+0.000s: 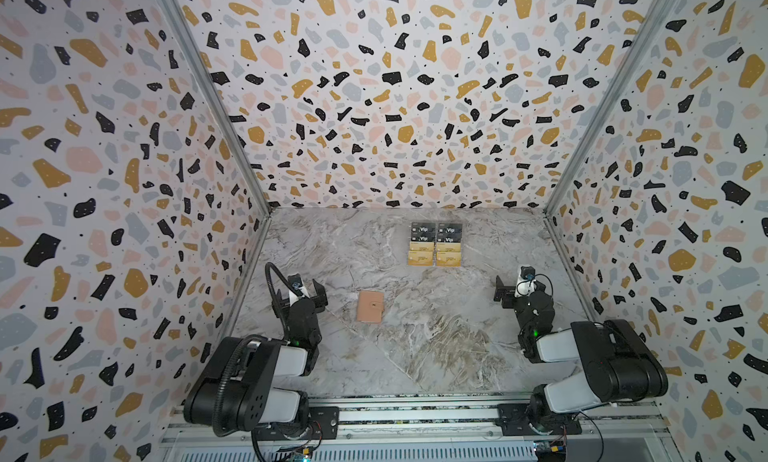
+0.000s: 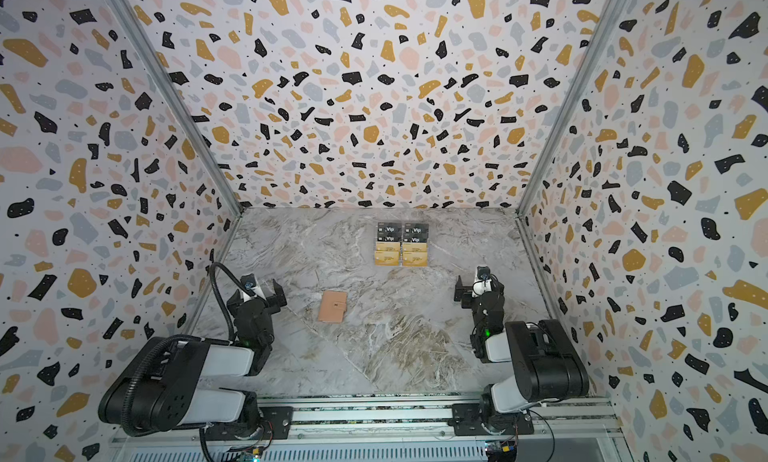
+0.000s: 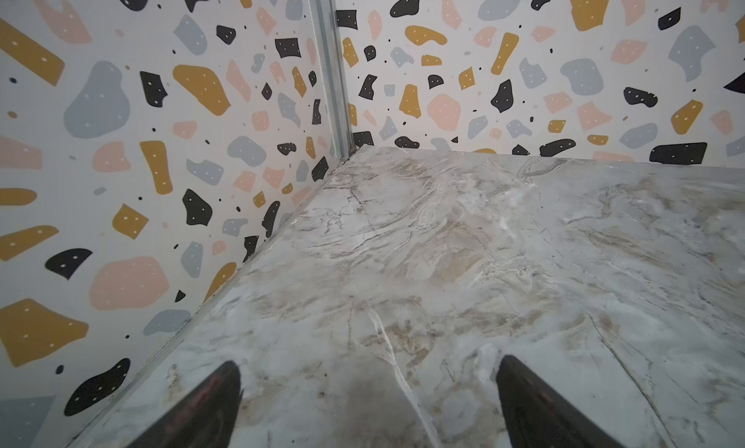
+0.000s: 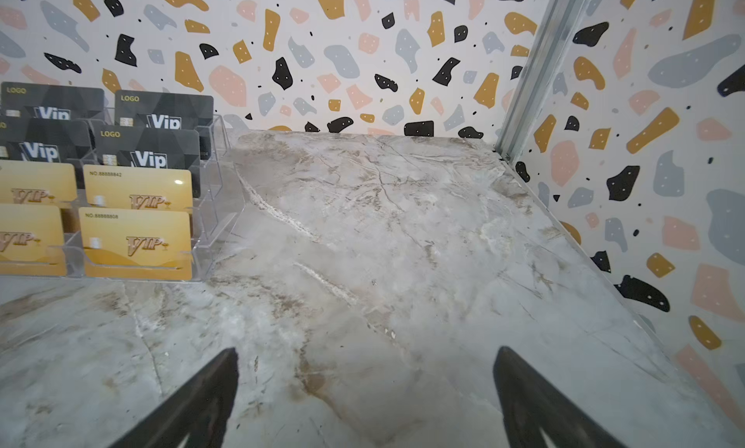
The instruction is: Put the credit cards into the card holder
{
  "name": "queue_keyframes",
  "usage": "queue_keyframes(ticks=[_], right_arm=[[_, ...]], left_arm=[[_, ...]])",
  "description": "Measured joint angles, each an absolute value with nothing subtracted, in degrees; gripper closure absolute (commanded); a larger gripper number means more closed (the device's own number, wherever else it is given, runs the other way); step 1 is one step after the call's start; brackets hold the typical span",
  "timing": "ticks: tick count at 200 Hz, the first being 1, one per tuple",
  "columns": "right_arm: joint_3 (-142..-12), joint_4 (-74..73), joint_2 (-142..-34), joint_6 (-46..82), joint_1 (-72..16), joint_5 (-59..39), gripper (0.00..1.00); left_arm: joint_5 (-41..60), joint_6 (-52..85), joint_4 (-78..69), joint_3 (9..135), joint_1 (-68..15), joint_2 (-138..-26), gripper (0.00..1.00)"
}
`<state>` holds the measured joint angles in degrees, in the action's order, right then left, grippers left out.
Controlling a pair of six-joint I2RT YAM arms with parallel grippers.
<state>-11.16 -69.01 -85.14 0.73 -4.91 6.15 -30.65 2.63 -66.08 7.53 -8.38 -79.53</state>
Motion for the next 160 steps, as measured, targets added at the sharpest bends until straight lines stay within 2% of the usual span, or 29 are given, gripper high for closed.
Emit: queue_keyframes(ticks=[160], right_arm=[[-11.3, -69.0, -85.1, 0.8, -4.6, 5.8, 0.01]], left_arm=[[-30.8, 2.7, -66.1, 7.5, -8.4, -79.5, 0.00]])
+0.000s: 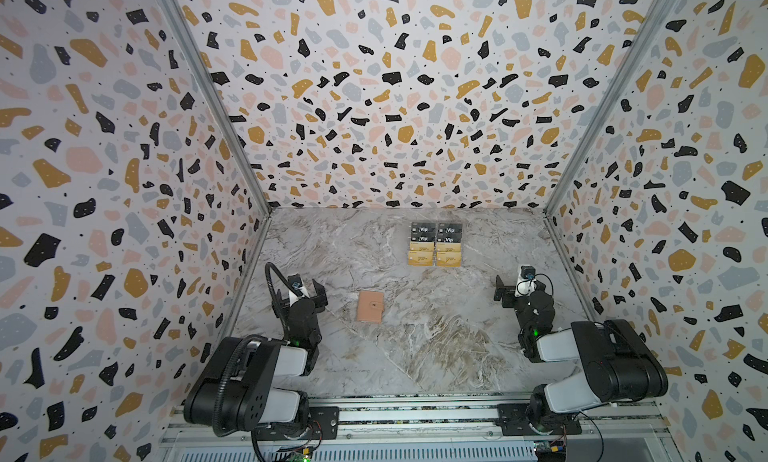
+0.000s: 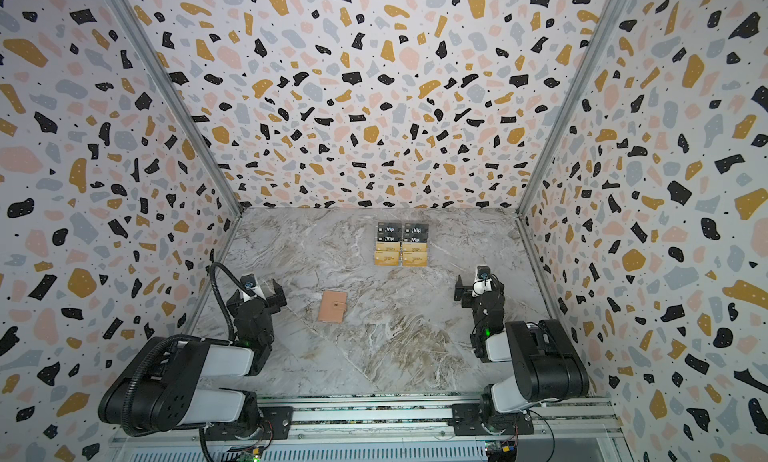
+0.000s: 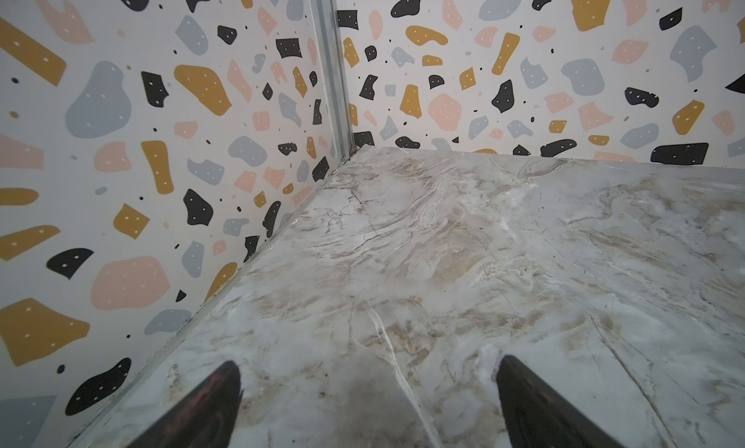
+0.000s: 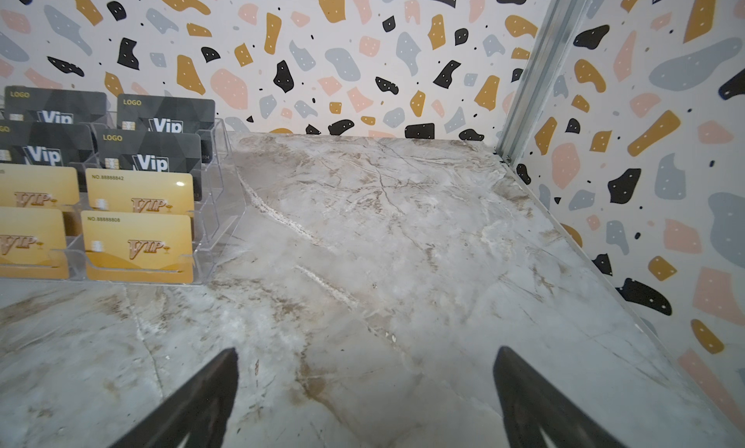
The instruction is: Put the credit cards into the card holder
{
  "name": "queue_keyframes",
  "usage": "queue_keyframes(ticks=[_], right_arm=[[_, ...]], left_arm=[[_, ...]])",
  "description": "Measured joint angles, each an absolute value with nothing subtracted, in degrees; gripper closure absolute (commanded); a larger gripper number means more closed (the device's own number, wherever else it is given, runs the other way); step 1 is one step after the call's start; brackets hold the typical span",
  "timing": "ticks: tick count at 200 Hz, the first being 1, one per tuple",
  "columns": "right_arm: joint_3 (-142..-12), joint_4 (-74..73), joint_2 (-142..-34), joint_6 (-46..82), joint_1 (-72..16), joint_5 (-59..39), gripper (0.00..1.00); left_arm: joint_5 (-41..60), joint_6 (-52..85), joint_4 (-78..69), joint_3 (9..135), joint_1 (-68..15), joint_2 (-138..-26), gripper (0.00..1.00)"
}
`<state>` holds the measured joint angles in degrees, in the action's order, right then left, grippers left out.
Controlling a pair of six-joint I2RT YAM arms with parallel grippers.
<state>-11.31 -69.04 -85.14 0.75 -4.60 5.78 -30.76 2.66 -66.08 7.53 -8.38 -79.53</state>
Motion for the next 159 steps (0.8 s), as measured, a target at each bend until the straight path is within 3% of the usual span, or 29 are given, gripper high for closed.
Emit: queue_keyframes(ticks=[86, 104, 133, 159], right_arm=[[-11.6, -67.6, -84.4, 0.8, -4.5, 5.7, 0.00], [-13.2, -61.7, -80.2, 0.8, -4.5, 6.0, 0.00], [-16.3, -55.2, -71.3, 1.6, -5.1, 7.4, 0.09], [-24.5, -42.7, -68.6, 4.0, -8.4, 8.1, 0.14]], left_arm=[[-32.9, 3.1, -65.6, 7.7, -8.5, -79.0, 0.00], [-36.2, 4.8, -54.2, 12.4, -8.4, -73.8, 0.00], [-39.4, 7.7, -41.8, 22.3, -8.4, -66.9, 0.00], [-38.2, 14.0, -26.5, 30.2, -8.3, -65.2, 0.14]])
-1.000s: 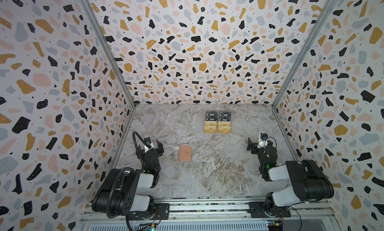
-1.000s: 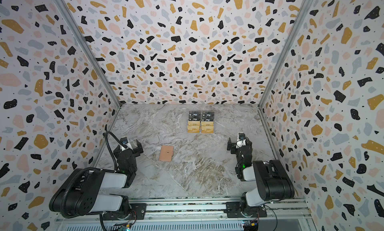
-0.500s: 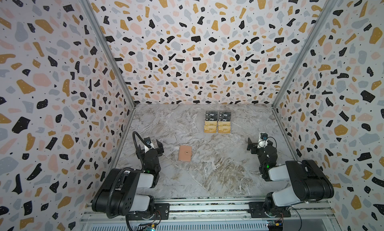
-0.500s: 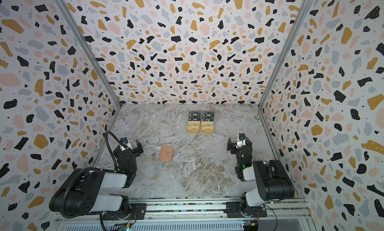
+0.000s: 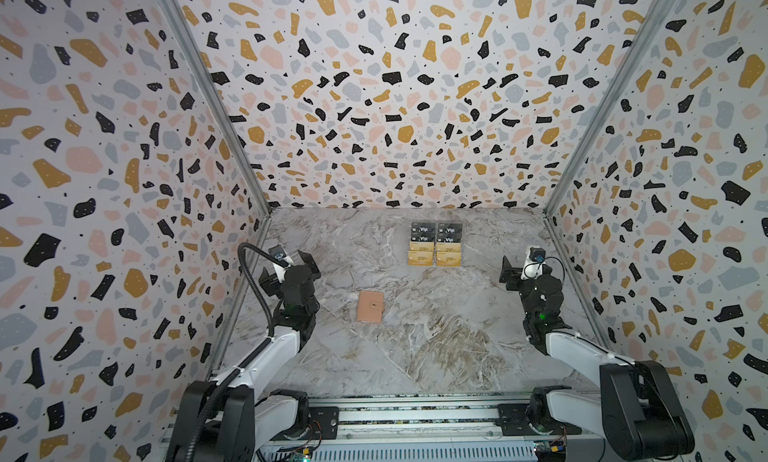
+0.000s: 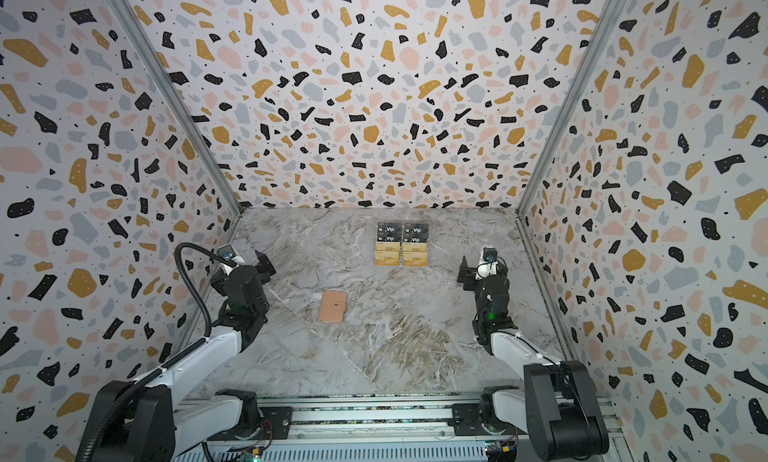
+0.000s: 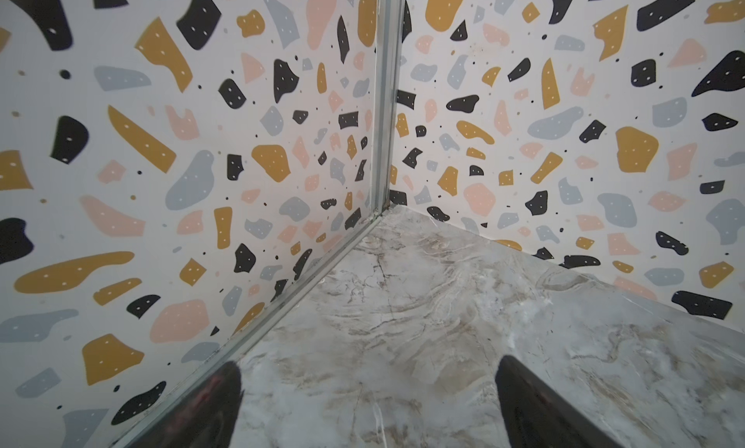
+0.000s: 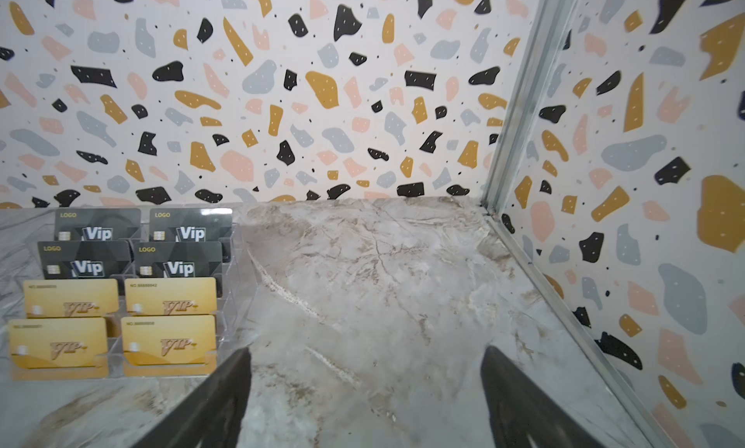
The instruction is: Put the credit cards into the card holder
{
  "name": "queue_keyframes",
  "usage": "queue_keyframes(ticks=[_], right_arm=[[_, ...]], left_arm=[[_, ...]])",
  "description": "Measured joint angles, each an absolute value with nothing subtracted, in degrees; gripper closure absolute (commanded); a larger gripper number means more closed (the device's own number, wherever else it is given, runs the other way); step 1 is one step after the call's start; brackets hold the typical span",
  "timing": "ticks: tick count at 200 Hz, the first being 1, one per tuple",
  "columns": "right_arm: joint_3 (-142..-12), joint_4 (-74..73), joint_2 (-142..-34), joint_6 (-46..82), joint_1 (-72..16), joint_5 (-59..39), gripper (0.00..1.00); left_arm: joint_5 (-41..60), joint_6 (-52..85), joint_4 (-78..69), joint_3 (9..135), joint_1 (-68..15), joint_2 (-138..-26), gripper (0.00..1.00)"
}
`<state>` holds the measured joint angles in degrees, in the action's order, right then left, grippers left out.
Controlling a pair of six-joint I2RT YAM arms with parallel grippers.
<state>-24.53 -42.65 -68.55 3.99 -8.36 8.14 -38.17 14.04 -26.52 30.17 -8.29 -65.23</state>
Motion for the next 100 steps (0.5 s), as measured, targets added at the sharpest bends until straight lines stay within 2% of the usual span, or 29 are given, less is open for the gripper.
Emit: queue_keyframes(ticks=[19, 53, 73, 95, 100], right_arm=[[-31.9, -33.0, -69.2, 5.5, -13.3, 8.1, 0.18], [-46.4, -16.9, -75.9, 8.7, -27.1, 5.6, 0.22], [-53.4, -10.6, -81.7, 11.6, -34.3, 0.7, 0.28], [-56.9, -7.1, -87.2, 16.4, -38.5, -6.2, 0.31], [-57.4, -6.5, -88.2, 17.3, -39.1, -7.3, 0.32]], left_arm=[[-33.1, 18.4, -15.0, 34.8, -8.3, -65.8, 0.17], [-19.5, 23.1, 1.8, 44.5, -8.3, -73.0, 0.41], [-9.6, 23.7, 8.0, 49.5, -8.3, -79.2, 0.44], [-1.0, 23.7, 12.9, 50.2, -8.8, -82.6, 0.43], [0.3, 23.7, 14.0, 50.2, -9.0, -83.0, 0.39]])
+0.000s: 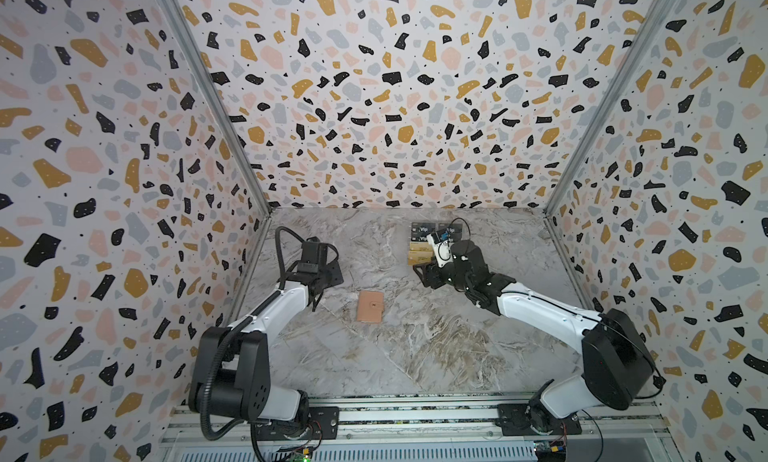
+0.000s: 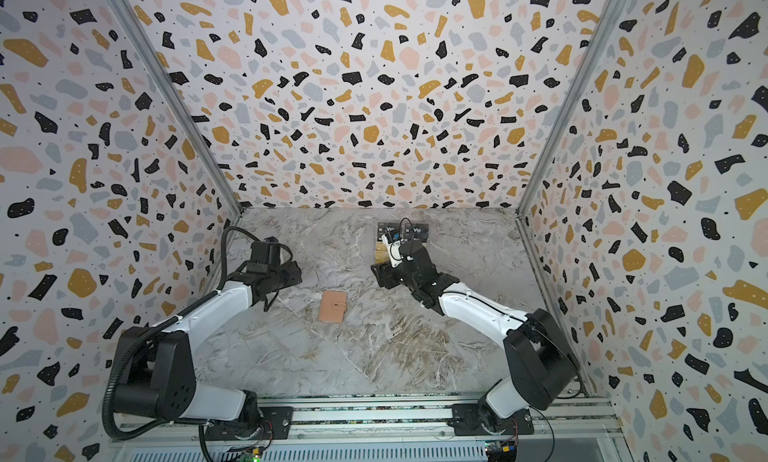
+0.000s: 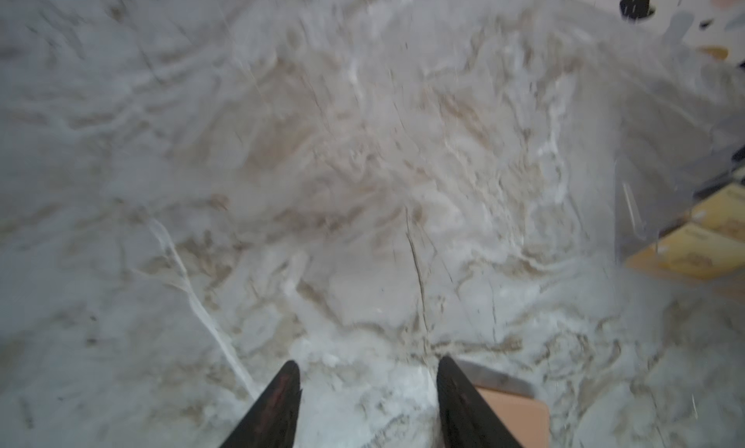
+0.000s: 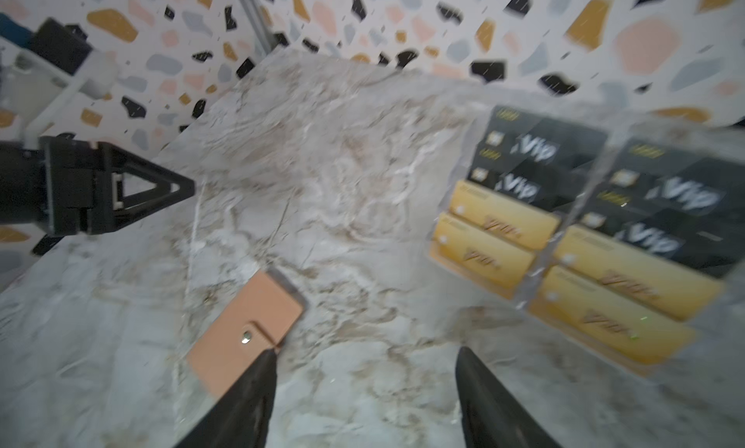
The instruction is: Put the credit cards into the card holder
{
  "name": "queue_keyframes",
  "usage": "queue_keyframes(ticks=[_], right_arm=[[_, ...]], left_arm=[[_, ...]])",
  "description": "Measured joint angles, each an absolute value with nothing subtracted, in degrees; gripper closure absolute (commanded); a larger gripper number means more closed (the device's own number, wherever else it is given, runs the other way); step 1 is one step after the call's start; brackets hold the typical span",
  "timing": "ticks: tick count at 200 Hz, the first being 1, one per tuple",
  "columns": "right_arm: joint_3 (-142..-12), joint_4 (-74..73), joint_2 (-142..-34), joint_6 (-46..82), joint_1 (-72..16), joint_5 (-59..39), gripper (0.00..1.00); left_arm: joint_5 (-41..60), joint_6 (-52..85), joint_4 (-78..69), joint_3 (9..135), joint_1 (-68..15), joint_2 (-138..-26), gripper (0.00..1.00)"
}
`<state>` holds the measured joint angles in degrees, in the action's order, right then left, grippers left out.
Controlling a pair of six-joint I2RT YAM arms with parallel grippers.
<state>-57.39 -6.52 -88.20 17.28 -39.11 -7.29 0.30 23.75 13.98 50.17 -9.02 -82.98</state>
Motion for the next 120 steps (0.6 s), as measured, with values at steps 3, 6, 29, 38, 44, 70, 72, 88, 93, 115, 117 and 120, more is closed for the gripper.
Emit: queue_keyframes(ticks=[3, 6, 29, 38, 44, 70, 72, 88, 93, 115, 117, 120], right_arm=[[-57.6, -6.3, -88.8, 17.8, -39.5, -7.9, 0.33], [-57.8, -5.9, -89.5, 18.3, -40.0, -8.5, 0.34], [-59.7, -3.8, -94.1, 21.4, -42.9, -12.2, 0.38], [-60.4, -3.6, -95.7, 22.5, -43.7, -13.5, 0.40], [-60.7, -3.6, -96.6, 23.1, -44.2, -14.4, 0.41], [-63.0, -2.9, -100.2, 25.0, -46.0, -17.3, 0.43], [-63.4, -2.8, -100.5, 25.1, -46.1, -17.5, 0.43], [-66.3, -2.5, -103.4, 25.5, -46.8, -18.6, 0.44], [-67.0, -2.5, -104.2, 25.6, -47.0, -18.8, 0.44], [-68.7, -2.4, -107.0, 26.1, -47.5, -19.9, 0.48], [-68.8, -2.4, -107.2, 26.1, -47.5, -20.0, 0.48], [-68.9, -2.4, -107.5, 26.4, -47.5, -20.0, 0.48]], left_arm=[[1.2, 23.7, 14.5, 50.2, -9.2, -83.1, 0.38], [1.6, 23.8, 15.0, 50.2, -9.2, -83.2, 0.34], [6.4, 23.4, 17.0, 49.8, -10.3, -83.9, 0.33], [7.6, 23.3, 17.2, 49.6, -10.9, -84.3, 0.33], [8.1, 23.3, 17.3, 49.5, -11.2, -84.8, 0.33], [9.2, 23.2, 17.8, 49.3, -13.0, -88.1, 0.35], [9.2, 23.2, 17.8, 49.3, -13.1, -88.4, 0.35], [9.7, 23.2, 17.5, 49.1, -13.7, -90.3, 0.35], [9.9, 23.2, 17.4, 48.9, -13.8, -90.6, 0.36], [10.9, 23.1, 16.5, 48.0, -13.8, -91.4, 0.40], [11.1, 23.1, 16.4, 47.9, -13.8, -91.4, 0.40], [11.3, 23.1, 16.2, 47.8, -13.8, -91.5, 0.41]])
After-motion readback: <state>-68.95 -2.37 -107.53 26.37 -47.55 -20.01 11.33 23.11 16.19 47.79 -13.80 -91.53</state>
